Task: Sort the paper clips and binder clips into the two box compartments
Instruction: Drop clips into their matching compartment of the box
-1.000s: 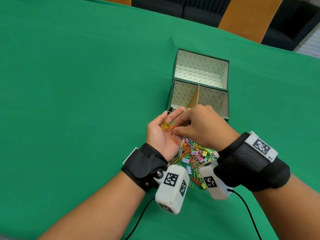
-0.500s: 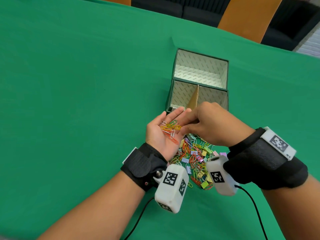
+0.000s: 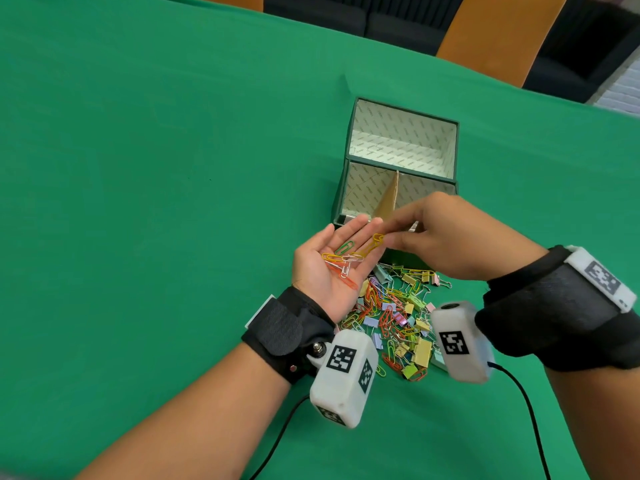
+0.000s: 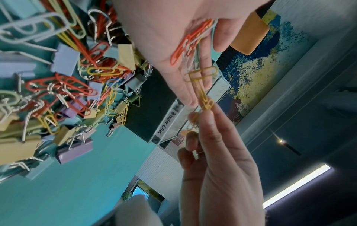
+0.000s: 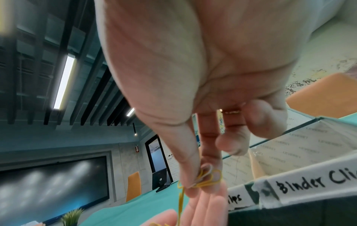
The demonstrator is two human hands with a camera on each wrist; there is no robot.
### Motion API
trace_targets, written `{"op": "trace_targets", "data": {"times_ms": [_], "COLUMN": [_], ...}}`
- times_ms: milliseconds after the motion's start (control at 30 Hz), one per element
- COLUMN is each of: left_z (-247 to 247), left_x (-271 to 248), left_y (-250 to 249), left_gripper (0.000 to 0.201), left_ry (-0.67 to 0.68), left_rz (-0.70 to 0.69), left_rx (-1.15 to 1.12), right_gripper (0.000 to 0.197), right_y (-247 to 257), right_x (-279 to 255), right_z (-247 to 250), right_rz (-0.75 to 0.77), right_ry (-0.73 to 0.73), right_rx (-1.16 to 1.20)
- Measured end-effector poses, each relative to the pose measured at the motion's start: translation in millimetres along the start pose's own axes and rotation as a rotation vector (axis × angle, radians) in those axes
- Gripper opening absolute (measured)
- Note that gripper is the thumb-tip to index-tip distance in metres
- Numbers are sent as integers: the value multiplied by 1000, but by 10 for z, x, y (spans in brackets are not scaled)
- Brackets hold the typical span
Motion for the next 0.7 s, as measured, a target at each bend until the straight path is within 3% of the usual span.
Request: {"op": "trace_targets", "data": {"times_ms": [267,433,700], "left_z": [-5,2,-8], "left_x": [-20,-20,-19], "left_y": [5,-3,7], "left_gripper": [42,44,45], "left_ry": [34,39,22], "left_rz": [41,43,42], "left_rx": [-34,-21,-10], "right_gripper": [10,13,22], "right_y": [-15,-1,-35], "right_x": [137,305,562], "right_z": [199,300,-32], "right_rz": [-32,-91,-151], "right_ry": [-208,-368,-205], "right_rx": [186,185,101]}}
Point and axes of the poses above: each hand's wrist, its own x-axis towards the middle knuckle, its own z-axis out of the back of the hand, y = z × x, the point moved 1 cm from there along x, towards the middle knuckle, and after that the axes turned 1 degree about -z, right-handed, at the moved point
